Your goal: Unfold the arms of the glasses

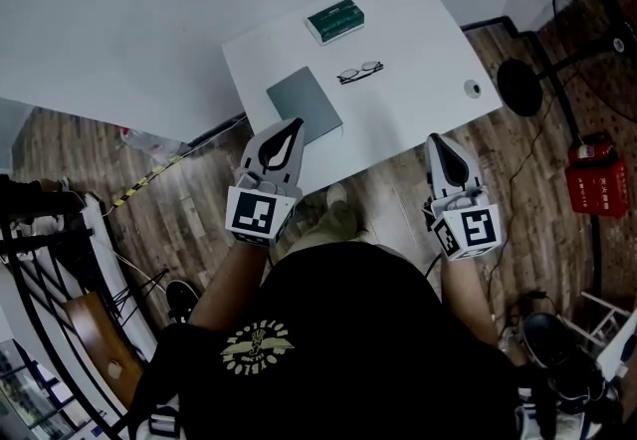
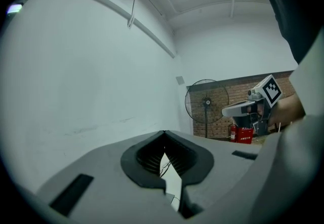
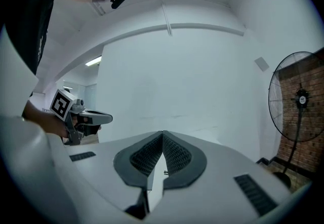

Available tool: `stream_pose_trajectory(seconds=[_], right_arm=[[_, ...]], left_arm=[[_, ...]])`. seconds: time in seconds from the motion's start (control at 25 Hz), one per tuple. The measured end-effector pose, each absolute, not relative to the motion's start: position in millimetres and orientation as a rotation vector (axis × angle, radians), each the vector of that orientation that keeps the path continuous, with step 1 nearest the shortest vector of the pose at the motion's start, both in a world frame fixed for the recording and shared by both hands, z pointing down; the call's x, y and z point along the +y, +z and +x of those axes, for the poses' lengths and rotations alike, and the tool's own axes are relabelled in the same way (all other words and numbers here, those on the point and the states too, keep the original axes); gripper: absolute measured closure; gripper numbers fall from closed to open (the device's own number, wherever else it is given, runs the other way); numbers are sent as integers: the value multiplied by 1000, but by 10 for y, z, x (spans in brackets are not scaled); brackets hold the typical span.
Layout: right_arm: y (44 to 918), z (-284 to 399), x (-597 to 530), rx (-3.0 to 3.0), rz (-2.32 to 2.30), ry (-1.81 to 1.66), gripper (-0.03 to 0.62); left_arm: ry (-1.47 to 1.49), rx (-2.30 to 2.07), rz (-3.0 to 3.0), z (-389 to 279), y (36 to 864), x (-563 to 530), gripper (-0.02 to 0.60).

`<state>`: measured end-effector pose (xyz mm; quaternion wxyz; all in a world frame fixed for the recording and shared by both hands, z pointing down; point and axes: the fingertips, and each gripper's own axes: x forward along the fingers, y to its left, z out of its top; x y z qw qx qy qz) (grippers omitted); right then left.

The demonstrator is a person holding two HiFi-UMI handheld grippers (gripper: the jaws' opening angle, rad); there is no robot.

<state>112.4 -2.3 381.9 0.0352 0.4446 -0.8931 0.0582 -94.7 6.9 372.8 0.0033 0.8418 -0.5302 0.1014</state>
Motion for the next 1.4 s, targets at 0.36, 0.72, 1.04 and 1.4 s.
stream_pose_trajectory(seconds=[0.36,0.72,1.04,1.4], right_arm=[[3838,1058,-475,-2695,1396,181,593],[3725,920,-795,-2629,1458,130,592],[3632,913,-994,-2567,1522,87,594],[3647,854,-1259,-2585,1488,75,593]], left_arm=[[309,-1624,2653,-996,3788,-518,574],[325,-1485,2678,-976,3903,-1046,574],[310,-1373,2740,-895,3913,-1267,574],[339,-1383,2714,-938,4048,-1443,574]])
